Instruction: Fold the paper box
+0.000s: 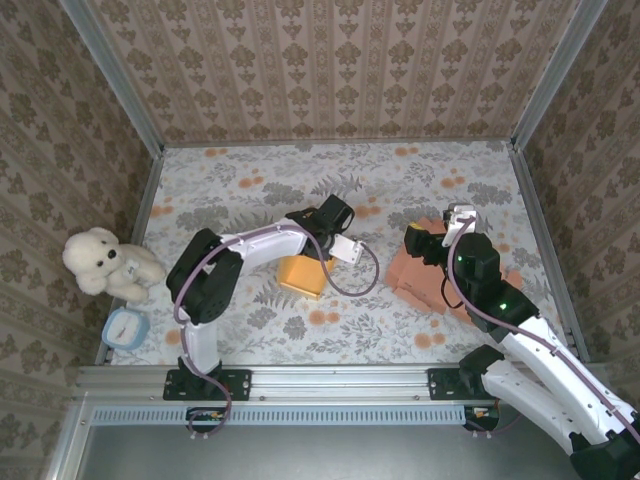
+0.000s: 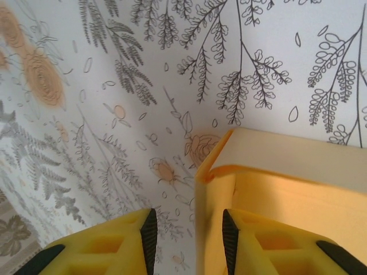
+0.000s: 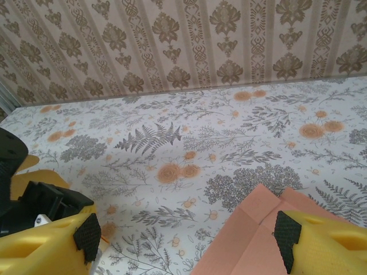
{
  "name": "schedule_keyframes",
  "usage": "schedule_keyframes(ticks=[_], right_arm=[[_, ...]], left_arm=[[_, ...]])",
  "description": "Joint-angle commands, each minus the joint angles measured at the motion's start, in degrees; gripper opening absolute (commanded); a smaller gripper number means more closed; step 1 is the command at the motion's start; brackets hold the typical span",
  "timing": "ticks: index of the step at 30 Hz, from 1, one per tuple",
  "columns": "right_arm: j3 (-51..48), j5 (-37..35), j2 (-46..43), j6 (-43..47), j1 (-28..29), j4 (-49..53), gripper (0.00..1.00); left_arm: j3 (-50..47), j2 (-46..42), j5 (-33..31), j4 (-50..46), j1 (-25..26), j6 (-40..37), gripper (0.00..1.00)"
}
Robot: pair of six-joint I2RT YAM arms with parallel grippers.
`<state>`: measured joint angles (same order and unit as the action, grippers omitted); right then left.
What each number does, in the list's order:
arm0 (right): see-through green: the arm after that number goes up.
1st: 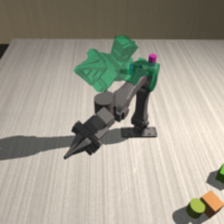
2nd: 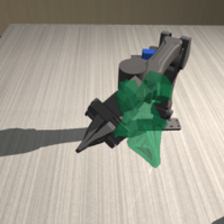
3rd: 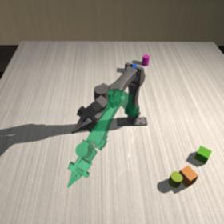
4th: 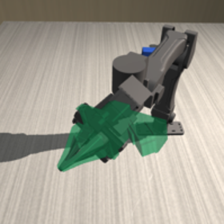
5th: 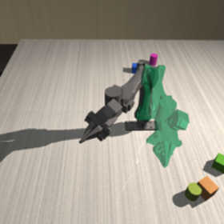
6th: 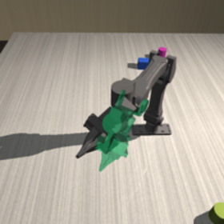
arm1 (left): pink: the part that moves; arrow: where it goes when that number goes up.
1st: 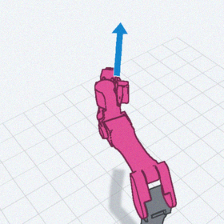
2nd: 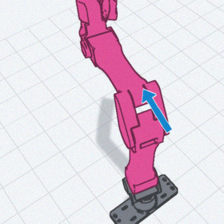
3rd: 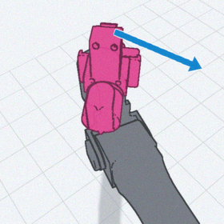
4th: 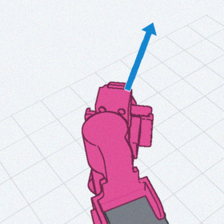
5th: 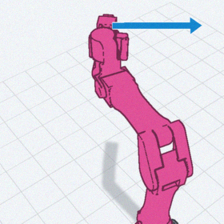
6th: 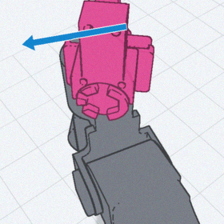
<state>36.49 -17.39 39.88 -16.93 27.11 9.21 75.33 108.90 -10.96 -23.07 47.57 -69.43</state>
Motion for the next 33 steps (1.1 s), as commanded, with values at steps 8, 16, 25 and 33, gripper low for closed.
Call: schedule_keyframes(ticks=[8,16,25,33], right_arm=[[-0.45,-0.45,-0.41,-0.60,-0.48,-0.78,0.83],[-0.45,-0.19,-0.52,-0.63,-0.48,-0.91,0.83],[-0.54,2.29,1.27,-0.10,-0.42,-2.02,0.86],[0.20,5.02,5.48,0.11,-0.57,-2.67,0.86]], left_arm=[[3.75,-8.53,0.50,-2.63,0.77,8.35,0.39],[7.40,-17.51,-5.96,-6.18,0.77,29.46,0.45],[14.09,-22.26,-7.35,-26.20,-4.04,64.77,0.63],[3.14,-28.26,11.89,-24.33,-8.84,73.71,0.64]])
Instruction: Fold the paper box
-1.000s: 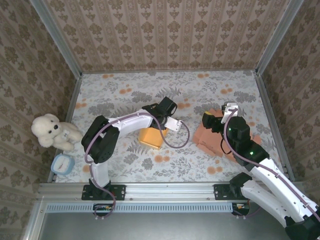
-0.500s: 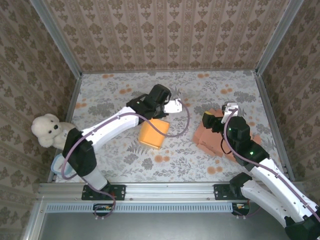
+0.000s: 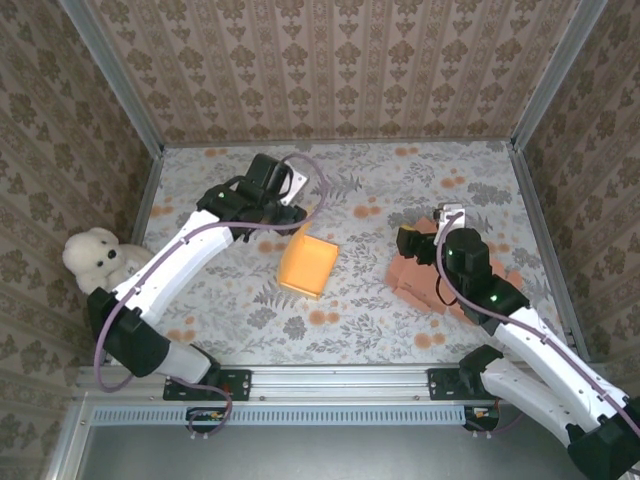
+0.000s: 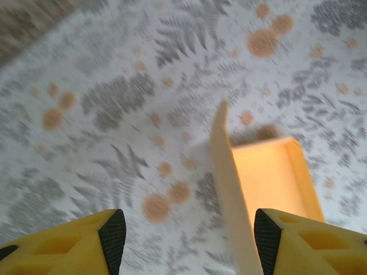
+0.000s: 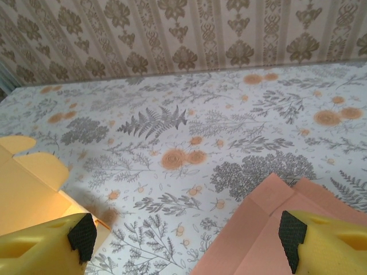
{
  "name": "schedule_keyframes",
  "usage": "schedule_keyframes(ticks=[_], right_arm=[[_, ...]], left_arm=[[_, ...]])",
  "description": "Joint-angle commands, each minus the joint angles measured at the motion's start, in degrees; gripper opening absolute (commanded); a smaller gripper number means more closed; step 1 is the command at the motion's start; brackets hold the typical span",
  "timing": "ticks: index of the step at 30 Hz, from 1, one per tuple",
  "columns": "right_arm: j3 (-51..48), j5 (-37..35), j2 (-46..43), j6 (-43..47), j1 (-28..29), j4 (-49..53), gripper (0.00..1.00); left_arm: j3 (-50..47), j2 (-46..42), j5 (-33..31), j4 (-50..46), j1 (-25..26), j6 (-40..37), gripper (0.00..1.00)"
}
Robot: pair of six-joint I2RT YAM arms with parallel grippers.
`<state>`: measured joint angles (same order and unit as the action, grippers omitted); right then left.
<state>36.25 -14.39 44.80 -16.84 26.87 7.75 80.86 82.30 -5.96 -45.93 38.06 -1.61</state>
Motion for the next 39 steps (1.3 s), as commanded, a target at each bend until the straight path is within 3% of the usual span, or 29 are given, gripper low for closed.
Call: schedule_keyframes(ticks=[1,9,14,22,28,31,34,36,39], right_arm=[[0.57,2.30,0.65,0.03,-0.33,-0.96,0.86],[0.19,1.72,0.64,0.53,-0.33,-1.08,0.86],[0.15,1.69,1.20,0.50,-0.33,-1.24,0.86],[0.14,2.43,2.23,0.57,-0.33,-1.59,0.86],[0.18,8.59,5.13,2.53,-0.33,-4.01,0.84],[-0.38,13.07,7.91,5.05,-0.33,-8.05,0.85],[-2.07,17.69,13.30,13.80,-0.37,-17.25,0.84],[-1.15,24.81,18.68,20.98,-0.96,-22.48,0.84],[3.95,34.69,24.41,27.04,-1.93,-21.56,0.83]], left_arm=[[-2.72,-1.64,6.38,-1.21,0.62,5.75,0.64],[-4.09,1.15,6.50,-1.48,0.47,6.29,0.60],[-2.67,5.88,2.09,-4.93,2.96,4.87,0.55],[-2.41,7.00,-1.03,-4.47,2.80,4.73,0.32],[-3.12,6.26,0.24,-2.62,2.76,0.12,0.06],[-4.41,4.00,1.78,0.02,2.73,-4.98,0.01],[-4.75,0.83,3.90,2.67,2.81,-12.60,0.00],[-5.55,-2.27,7.52,5.03,2.93,-19.92,0.00],[-11.46,-8.71,12.71,11.63,3.68,-34.21,0.00]])
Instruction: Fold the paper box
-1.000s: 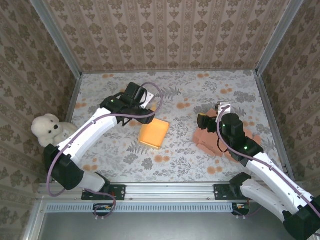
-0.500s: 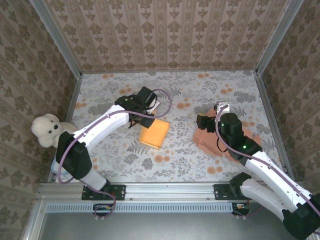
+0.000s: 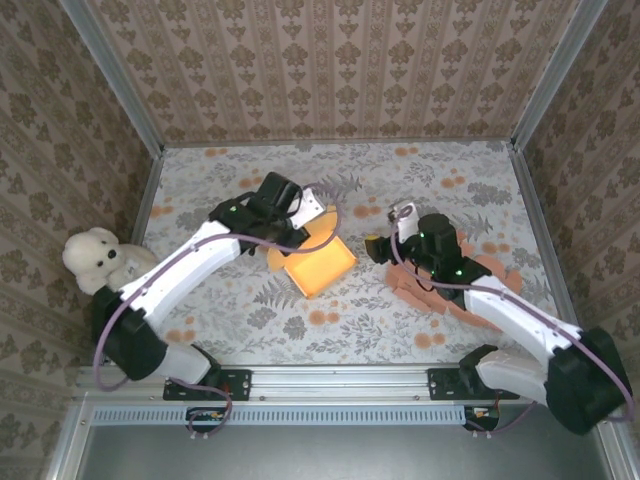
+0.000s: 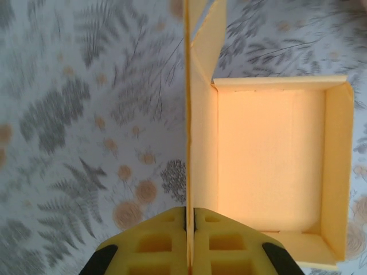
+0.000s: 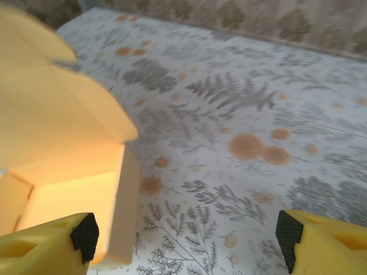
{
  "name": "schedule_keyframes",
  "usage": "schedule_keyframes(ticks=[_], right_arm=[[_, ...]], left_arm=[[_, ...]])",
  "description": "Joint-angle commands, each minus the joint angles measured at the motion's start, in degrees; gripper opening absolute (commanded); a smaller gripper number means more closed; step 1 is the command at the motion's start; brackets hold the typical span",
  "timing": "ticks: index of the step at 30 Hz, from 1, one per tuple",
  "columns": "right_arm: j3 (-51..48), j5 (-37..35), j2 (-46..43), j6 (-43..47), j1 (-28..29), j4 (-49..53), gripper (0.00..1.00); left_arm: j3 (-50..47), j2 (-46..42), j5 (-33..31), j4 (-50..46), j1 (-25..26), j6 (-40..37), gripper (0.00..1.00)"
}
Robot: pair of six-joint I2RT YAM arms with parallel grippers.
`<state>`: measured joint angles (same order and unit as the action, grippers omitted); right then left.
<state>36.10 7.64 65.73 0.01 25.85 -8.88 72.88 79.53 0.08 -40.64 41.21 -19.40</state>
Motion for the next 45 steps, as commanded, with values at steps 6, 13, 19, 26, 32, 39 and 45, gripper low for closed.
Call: schedule_keyframes(ticks=[6,13,19,26,32,39,45], right_arm=[[8.63,24.43,6.79,21.76,-4.02,-2.57,0.76],[14.01,32.54,10.39,32.42,-7.59,7.17,0.68],[17.55,34.61,11.80,39.29,-7.55,13.25,0.63],[17.92,36.91,13.30,42.56,-7.25,13.52,0.56],[18.25,38.20,14.33,44.97,-6.83,14.06,0.53],[20.91,37.46,16.00,48.20,-6.88,20.07,0.54],[23.27,38.88,15.41,48.68,-7.12,22.51,0.54]], left_arm=[[-14.60,-14.66,15.39,17.34,-1.59,-37.71,0.00],[-13.14,-10.98,15.84,18.37,-4.31,-41.42,0.00],[-17.32,-10.24,17.56,25.48,-6.12,-40.94,0.00],[-18.07,-10.44,19.75,25.79,-6.49,-40.42,0.00],[-18.72,-10.71,20.14,25.54,-6.50,-40.68,0.00],[-19.08,-10.44,19.79,25.88,-6.49,-41.12,0.00],[-19.40,-10.22,18.99,26.05,-6.50,-41.66,0.00]])
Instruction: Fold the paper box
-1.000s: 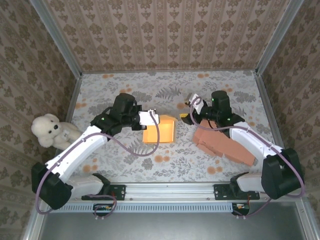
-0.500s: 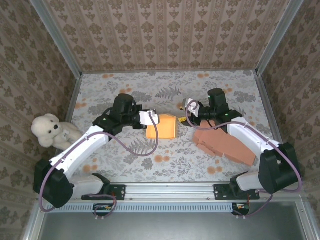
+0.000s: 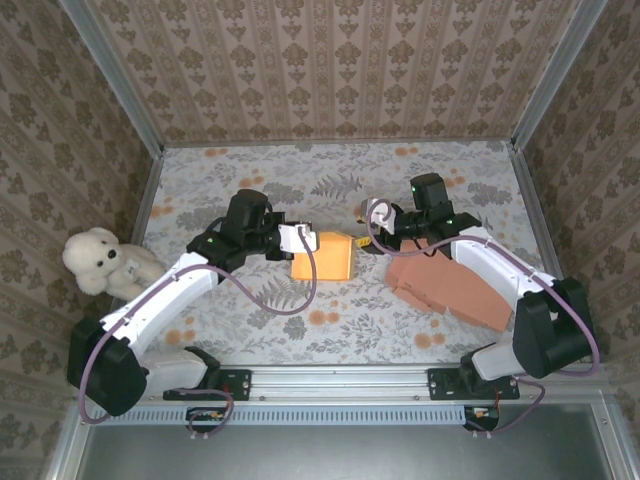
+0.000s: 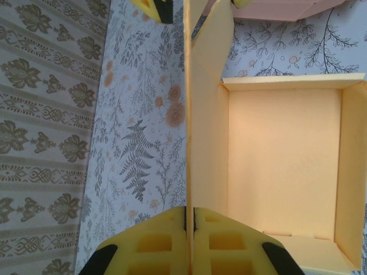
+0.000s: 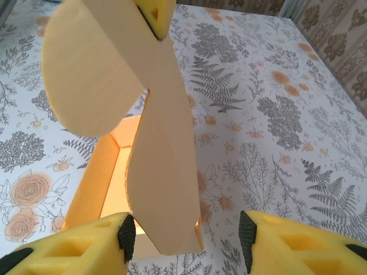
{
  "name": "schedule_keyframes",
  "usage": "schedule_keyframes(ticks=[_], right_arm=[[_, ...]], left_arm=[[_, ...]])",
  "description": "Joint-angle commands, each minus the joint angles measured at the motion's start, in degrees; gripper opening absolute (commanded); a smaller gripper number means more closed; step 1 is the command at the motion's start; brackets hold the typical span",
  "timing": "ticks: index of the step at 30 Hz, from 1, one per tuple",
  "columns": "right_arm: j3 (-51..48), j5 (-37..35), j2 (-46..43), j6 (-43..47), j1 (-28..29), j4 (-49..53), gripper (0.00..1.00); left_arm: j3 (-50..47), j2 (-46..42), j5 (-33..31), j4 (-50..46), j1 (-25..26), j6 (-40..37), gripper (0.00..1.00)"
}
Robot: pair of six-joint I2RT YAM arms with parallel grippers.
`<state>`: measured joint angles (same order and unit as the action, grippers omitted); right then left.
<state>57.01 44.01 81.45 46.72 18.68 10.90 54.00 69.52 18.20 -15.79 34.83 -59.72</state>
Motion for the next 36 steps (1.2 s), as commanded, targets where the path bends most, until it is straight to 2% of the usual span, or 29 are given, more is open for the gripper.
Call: schedule_keyframes(ticks=[1,20,36], right_arm=[[2.65,2.25,-0.33,2.19,0.05,3.23,0.54],[3.29,-1.84,1.60,5.31,0.38,5.71,0.54],[3.05,-0.44,4.04,4.26,6.10,1.84,0.53]], left_arm=[[-0.56,-0.18,1.03,1.20,-0.11,-1.32,0.00],[-0.80,-0.26,2.04,1.46,0.41,-1.10,0.00],[-0.90,-0.33,2.88,1.51,3.28,-1.07,0.00]])
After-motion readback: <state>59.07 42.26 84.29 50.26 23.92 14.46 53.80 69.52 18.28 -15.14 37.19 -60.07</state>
